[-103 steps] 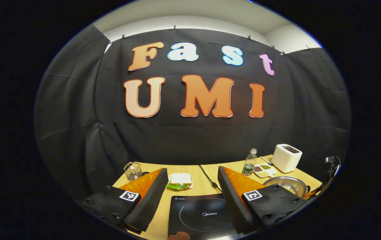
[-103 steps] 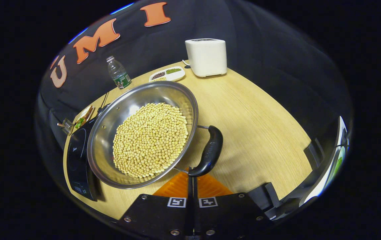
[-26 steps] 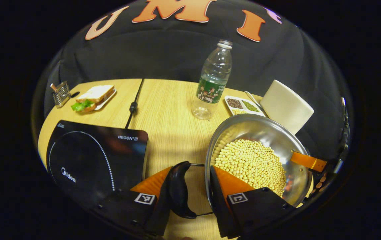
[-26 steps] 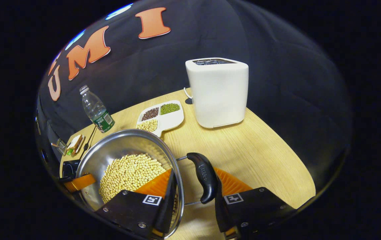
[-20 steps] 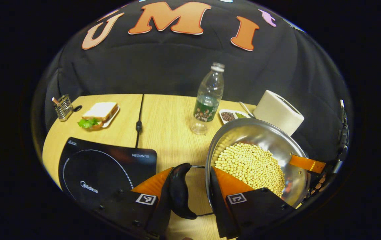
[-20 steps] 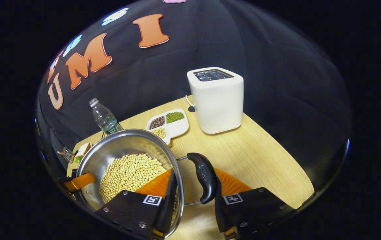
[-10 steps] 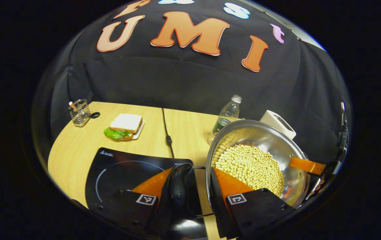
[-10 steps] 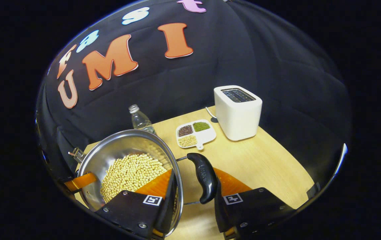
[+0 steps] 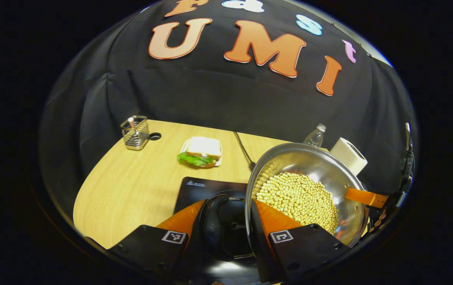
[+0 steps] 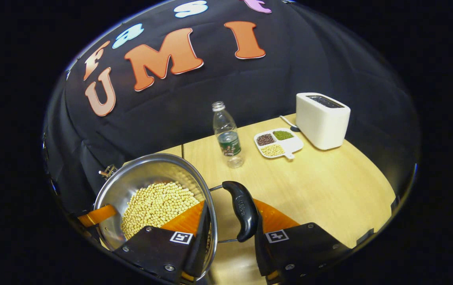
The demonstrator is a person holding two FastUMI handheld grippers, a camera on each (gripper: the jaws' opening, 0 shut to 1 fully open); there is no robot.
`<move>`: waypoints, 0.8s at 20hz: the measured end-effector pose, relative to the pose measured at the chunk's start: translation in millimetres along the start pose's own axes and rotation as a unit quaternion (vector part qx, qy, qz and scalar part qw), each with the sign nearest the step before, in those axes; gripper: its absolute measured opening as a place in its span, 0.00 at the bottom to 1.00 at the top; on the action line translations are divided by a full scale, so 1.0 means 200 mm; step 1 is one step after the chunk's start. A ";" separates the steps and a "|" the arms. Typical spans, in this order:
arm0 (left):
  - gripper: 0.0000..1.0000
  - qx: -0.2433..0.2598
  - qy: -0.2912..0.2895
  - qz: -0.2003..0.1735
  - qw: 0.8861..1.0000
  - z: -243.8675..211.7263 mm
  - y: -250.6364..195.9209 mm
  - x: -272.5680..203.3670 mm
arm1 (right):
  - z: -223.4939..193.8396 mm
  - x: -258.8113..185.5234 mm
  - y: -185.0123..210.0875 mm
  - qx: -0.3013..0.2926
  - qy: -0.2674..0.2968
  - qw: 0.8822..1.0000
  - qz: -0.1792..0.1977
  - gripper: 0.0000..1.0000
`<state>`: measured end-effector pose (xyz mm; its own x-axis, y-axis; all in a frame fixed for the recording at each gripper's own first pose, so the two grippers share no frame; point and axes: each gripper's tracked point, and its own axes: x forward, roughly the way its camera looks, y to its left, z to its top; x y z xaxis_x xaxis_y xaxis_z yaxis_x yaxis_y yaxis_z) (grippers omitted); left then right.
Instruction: First push the handle of the pot to place it horizontally, then grasp the pot with both hands and set it on the induction cooktop.
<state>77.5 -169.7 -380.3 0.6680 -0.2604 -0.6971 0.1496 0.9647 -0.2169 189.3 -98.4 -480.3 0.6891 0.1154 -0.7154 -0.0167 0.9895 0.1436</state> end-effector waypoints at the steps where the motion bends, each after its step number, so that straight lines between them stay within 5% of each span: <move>1: 0.60 0.000 0.003 0.003 1.000 -0.02 0.05 -0.01 | 0.00 0.03 -0.01 -0.001 0.004 1.000 0.001 0.52; 16: 0.66 -0.024 0.061 0.022 0.998 -0.26 0.42 0.04 | 0.11 0.03 0.00 -0.015 0.047 0.999 -0.003 0.53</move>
<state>58.1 -93.5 -439.3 0.5796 -0.2235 -0.7837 0.0842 0.9729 -0.2152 208.8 -99.8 -469.0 0.6180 0.1154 -0.7777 -0.0350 0.9922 0.1194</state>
